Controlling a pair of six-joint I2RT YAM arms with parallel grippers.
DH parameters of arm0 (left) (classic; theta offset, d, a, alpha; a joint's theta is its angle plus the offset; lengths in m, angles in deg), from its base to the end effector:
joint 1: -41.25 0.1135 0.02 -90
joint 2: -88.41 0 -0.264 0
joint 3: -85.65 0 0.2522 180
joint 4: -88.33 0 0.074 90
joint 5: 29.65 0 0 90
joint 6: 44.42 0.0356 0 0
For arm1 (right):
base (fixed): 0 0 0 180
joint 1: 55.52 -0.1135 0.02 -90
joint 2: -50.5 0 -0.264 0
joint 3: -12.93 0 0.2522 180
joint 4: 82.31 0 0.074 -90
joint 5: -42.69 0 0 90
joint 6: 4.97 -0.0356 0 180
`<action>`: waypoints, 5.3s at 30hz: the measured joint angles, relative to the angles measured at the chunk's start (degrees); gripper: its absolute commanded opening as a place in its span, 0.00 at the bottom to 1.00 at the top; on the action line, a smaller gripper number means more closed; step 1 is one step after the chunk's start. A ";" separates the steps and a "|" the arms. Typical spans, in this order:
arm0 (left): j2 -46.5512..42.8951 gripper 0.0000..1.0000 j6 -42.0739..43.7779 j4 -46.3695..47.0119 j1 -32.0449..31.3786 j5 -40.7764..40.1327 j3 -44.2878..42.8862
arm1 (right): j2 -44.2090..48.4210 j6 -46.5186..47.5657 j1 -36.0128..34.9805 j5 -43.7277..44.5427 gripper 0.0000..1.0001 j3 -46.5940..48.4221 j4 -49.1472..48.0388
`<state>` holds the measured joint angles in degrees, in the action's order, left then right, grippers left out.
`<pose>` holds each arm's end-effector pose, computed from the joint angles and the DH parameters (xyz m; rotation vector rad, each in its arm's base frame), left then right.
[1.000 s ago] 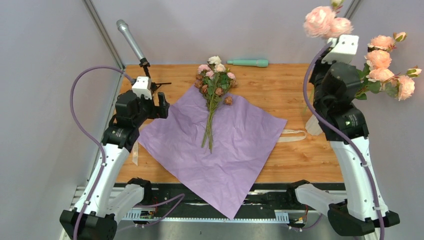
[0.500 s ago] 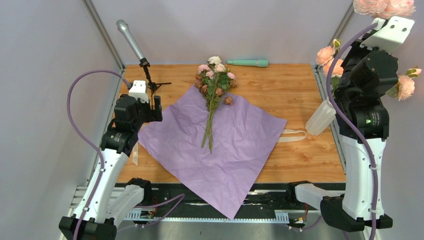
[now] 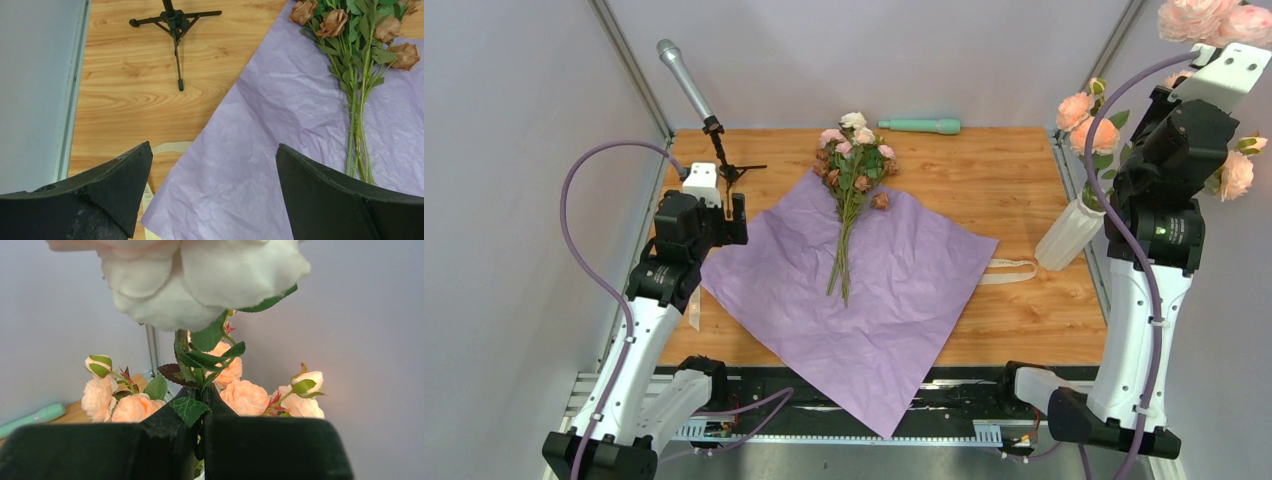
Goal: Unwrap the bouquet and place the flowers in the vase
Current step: Insert the fake flower into the vase, then pick up the fake flower from the wrapping paper.
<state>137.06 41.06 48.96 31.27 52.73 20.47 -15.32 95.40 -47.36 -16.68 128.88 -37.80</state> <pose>0.1861 -0.0279 0.3410 0.0068 1.9659 -0.0348 0.1733 -0.0432 0.5581 0.4117 1.4643 -0.6522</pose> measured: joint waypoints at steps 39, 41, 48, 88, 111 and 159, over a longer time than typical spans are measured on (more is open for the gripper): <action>0.28 1.00 0.39 -0.37 -0.11 -0.46 0.15 | 5.90 -1.60 4.55 -10.91 0.00 -21.03 -15.65; 0.28 1.00 0.39 -0.35 -0.11 -0.44 0.15 | 6.05 -1.92 4.96 -10.60 0.00 -22.60 -15.82; 0.28 1.00 0.39 -0.37 -0.17 -0.46 0.15 | 6.97 -3.96 5.99 -9.27 0.00 -30.01 -18.08; 2.05 1.00 0.35 -0.31 -0.55 0.28 1.14 | 7.89 -9.81 7.78 -5.57 0.23 -51.60 -27.17; 2.08 1.00 0.31 -0.33 -0.55 1.33 1.16 | 9.20 -9.88 7.80 -4.57 0.69 -51.67 -26.67; 7.52 0.93 -10.60 5.16 -12.35 8.37 2.58 | 18.21 -18.78 -28.87 -22.47 0.78 -38.10 -6.58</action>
<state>144.58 30.46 54.12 18.92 61.10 23.05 2.88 76.62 -76.23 -39.15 90.79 -44.38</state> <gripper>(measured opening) 0.942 0.798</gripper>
